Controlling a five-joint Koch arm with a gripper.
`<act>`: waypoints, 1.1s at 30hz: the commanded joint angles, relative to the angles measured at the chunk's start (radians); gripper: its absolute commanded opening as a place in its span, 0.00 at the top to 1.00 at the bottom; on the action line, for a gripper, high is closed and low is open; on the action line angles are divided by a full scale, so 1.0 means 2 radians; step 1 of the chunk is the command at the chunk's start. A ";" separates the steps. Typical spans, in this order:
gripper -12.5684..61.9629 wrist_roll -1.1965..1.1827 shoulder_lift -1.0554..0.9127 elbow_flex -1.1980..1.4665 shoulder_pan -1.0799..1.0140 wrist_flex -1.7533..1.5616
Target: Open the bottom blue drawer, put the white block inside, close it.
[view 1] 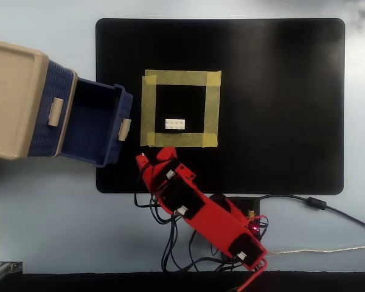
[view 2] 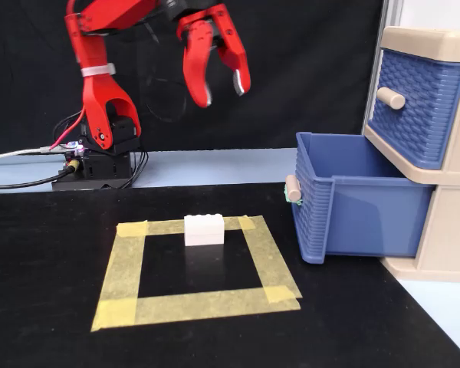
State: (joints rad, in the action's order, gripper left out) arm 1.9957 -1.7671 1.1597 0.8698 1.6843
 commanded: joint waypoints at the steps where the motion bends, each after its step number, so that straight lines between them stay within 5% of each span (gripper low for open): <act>1: 0.38 -0.232 0.033 -0.055 -0.024 0.038; 6: 0.38 -0.587 0.068 -0.072 -0.100 0.043; 11: 0.38 -0.723 0.105 -0.068 -0.147 0.044; 33: 0.37 -0.735 0.300 0.014 -0.147 -0.048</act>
State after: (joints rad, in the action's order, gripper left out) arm 0.5216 -1.1536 1.1888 0.5568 1.6015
